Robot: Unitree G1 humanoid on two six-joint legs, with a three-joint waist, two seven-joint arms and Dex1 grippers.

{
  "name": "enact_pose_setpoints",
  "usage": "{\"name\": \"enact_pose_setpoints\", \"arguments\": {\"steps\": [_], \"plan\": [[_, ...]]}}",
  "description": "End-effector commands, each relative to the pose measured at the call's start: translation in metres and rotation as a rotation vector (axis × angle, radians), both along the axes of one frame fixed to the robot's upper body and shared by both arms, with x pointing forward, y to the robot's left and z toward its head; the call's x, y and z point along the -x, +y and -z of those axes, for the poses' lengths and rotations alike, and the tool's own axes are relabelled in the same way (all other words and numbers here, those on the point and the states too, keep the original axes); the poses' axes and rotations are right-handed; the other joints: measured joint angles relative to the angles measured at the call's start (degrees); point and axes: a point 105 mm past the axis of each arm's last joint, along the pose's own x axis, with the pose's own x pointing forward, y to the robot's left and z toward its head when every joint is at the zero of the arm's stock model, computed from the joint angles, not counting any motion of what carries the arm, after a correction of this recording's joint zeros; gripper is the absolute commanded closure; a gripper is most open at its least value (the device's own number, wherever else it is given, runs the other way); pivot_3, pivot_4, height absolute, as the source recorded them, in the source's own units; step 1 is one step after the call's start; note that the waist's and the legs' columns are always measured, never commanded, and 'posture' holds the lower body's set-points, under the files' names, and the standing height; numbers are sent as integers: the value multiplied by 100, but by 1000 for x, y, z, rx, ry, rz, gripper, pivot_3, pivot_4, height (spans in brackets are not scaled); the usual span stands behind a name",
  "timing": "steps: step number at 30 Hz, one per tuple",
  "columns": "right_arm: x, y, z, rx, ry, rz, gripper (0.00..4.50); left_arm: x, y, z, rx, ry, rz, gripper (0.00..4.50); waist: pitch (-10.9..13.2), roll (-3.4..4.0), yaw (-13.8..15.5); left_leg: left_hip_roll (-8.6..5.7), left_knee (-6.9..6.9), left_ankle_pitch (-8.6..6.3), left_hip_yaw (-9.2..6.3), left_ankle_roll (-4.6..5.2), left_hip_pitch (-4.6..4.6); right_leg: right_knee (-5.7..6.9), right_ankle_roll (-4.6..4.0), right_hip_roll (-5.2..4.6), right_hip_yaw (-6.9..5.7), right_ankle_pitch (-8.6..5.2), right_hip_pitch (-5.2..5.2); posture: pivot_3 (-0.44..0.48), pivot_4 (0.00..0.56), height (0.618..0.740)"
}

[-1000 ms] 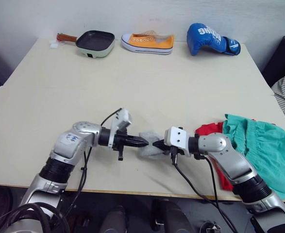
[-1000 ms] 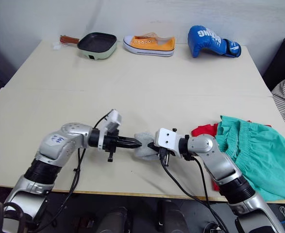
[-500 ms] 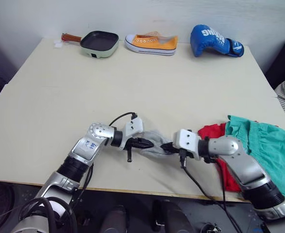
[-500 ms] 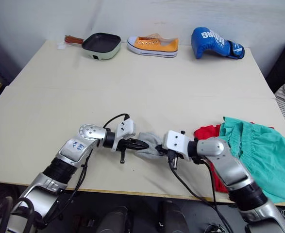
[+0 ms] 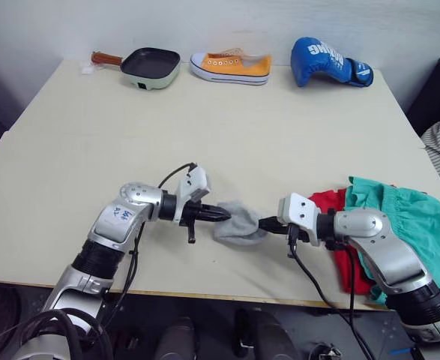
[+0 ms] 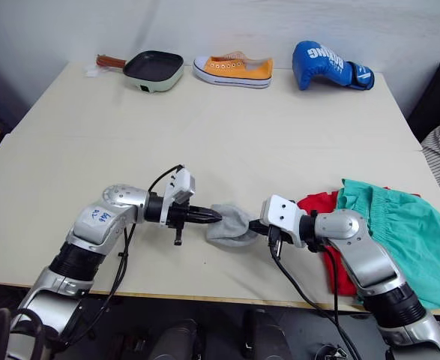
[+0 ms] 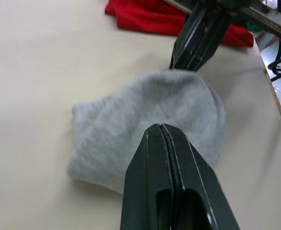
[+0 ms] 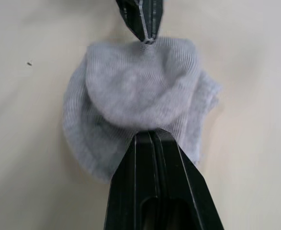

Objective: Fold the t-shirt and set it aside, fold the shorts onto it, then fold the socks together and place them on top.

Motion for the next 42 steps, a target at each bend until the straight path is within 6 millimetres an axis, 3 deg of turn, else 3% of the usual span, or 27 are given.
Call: {"name": "enact_pose_setpoints", "arguments": {"steps": [1, 10, 15, 20, 24, 28, 34, 42], "plan": [[-2, 4, -23, -54, -56, 0, 4500, -4, -6, 2, -26, -30, 5, 4486, 0, 0, 4, -1, 2, 1, 1, -2, 0, 0, 0, 0, 1, 0, 0, 0, 150, 740], [-21, -4, -27, -59, -52, 114, 4500, -8, -18, 28, -92, -43, 17, 4486, 0, 0, 21, 0, 6, 1, 3, -4, -2, 0, 1, 1, 1, 1, -2, 0, 150, 740], [-19, -15, -30, -97, 10, 130, 4500, -11, -17, 30, -97, -56, 3, 4486, 0, 0, 50, 0, 9, 0, 4, -2, -2, 1, 1, 0, 2, 1, -1, 0, 150, 740], [-4, -17, -41, -263, 219, 148, 4500, -11, -9, 30, -99, -68, -19, 4486, 0, 0, 57, 1, 11, 0, 4, -2, -2, 2, 3, -1, 2, 2, 0, 0, 150, 740], [6, -25, -29, -324, 439, 210, 3601, -9, -4, 25, -86, -76, -27, 4500, 0, 0, 45, 4, 9, 0, 3, -1, -1, 2, 3, -1, 2, 2, 0, 0, 150, 740], [9, -33, -16, -417, 662, 307, 2135, -2, 0, 15, -63, -96, -21, 4500, 0, 0, 38, 4, 10, -5, 4, 6, -1, 4, 2, -2, 5, 2, 0, 0, 150, 740], [12, -29, -6, -513, 885, 357, 59, 5, 6, -1, -48, -115, -18, 4500, 0, 1, 42, 4, 8, -12, 3, 19, -2, 3, 2, -5, 6, 2, -1, 0, 150, 740], [-9, -11, 21, -539, 1026, 447, 22, -5, 5, 21, -129, -136, -51, 4500, -2, 3, -13, 2, 9, -14, 5, 24, 0, 7, 3, -5, 8, 3, -1, 0, 150, 740]]}}
